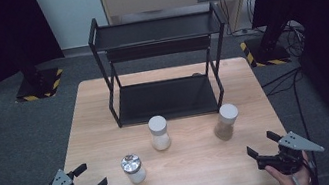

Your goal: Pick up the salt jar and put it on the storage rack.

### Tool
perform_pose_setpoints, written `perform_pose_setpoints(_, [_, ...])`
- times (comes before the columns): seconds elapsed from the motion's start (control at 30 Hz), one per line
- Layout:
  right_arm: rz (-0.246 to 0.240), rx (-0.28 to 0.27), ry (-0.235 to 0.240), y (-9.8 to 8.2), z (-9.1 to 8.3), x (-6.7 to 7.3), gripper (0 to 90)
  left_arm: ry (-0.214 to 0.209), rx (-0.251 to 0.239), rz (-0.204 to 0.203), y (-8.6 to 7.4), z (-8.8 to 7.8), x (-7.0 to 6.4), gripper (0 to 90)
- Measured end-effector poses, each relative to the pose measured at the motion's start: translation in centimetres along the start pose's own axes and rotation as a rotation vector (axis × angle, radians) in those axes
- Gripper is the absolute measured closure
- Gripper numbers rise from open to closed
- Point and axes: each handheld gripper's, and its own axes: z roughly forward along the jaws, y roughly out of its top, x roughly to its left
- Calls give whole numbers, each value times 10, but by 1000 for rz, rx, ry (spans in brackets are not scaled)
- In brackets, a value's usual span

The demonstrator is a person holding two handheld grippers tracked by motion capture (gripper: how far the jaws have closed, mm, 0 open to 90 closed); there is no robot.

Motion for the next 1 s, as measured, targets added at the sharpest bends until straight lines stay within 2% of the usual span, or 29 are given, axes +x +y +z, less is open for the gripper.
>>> perform_pose_setpoints(0.27, [0, -1, -5, 0, 0, 0, 50, 9, -14, -8, 7, -6, 0, 27])
perform_pose_setpoints(0.43, [-3, 1, -8, 0, 0, 1, 51, 3, -3, 1, 18, -9, -3, 27])
perform_pose_setpoints(0.7, [-3, 3, -10, 1, 0, 1, 53, -27, -6, 1, 35, -10, -2, 26])
perform_pose_setpoints(0.77, [-4, 3, -9, 1, 0, 1, 54, -40, -2, 19, 42, -9, -3, 25])
perform_pose_setpoints(1.0, [-3, 2, -9, 1, 0, 1, 55, -83, 17, 42, 55, -1, -5, 21])
